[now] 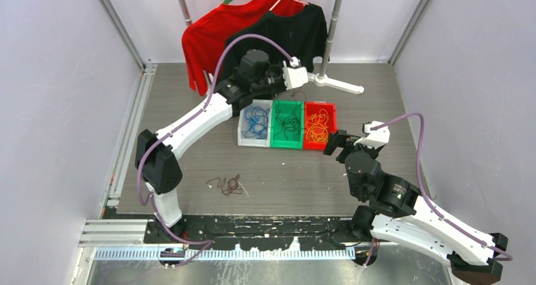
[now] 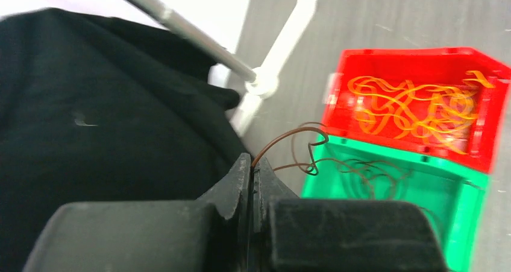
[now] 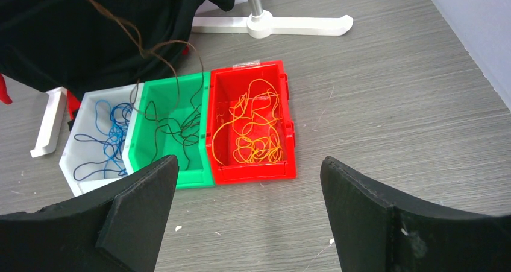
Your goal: Untangle the cables
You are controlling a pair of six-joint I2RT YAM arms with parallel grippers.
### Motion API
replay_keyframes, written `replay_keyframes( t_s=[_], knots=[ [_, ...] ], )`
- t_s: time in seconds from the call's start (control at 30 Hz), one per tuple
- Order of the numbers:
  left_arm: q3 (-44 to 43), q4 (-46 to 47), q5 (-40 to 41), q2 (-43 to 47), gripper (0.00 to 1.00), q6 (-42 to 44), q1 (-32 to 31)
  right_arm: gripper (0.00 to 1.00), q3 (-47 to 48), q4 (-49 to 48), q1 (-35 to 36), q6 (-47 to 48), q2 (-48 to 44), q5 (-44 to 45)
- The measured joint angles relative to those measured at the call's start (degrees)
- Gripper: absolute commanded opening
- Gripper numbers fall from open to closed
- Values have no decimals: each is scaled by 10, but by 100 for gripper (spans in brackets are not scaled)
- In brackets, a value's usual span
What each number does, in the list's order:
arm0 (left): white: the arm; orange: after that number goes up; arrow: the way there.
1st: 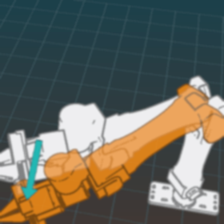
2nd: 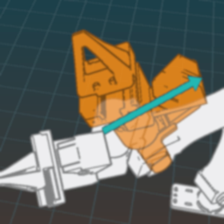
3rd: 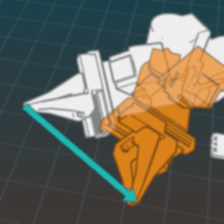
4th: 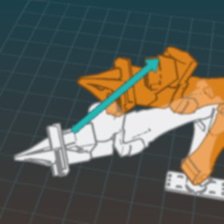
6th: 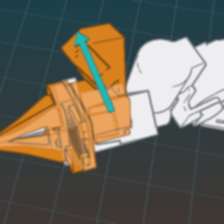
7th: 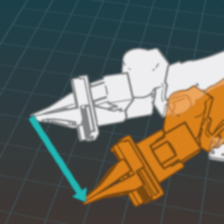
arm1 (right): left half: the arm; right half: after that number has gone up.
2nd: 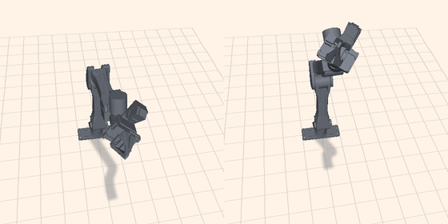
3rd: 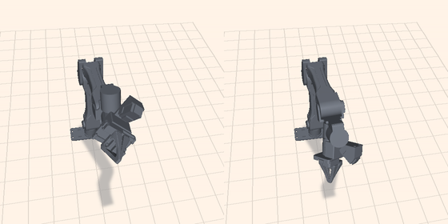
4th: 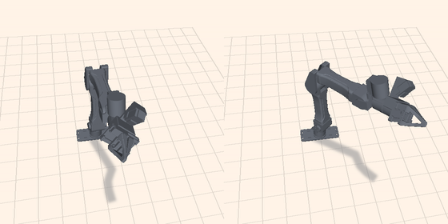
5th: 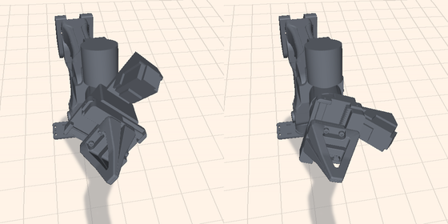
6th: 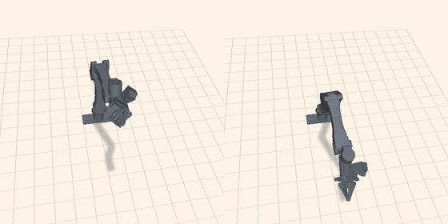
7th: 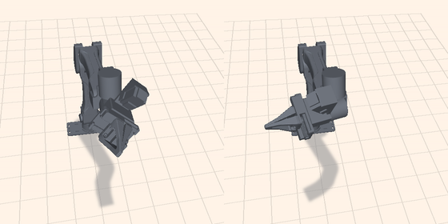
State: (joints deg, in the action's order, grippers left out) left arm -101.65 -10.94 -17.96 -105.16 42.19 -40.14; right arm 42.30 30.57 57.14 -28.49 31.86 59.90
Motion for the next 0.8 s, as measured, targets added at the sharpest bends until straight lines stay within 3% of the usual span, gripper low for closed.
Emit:
replay_keyframes(
  t_s=[0.33, 0.8],
  knots=[
    [31, -31, 25, 5, 0, -116, -21, 91, -2, 3, 0, -2, 0, 0],
    [47, -52, 93, -5, 0, -87, -15, 90, -18, 8, 0, -4, -16, 1]
  ],
)
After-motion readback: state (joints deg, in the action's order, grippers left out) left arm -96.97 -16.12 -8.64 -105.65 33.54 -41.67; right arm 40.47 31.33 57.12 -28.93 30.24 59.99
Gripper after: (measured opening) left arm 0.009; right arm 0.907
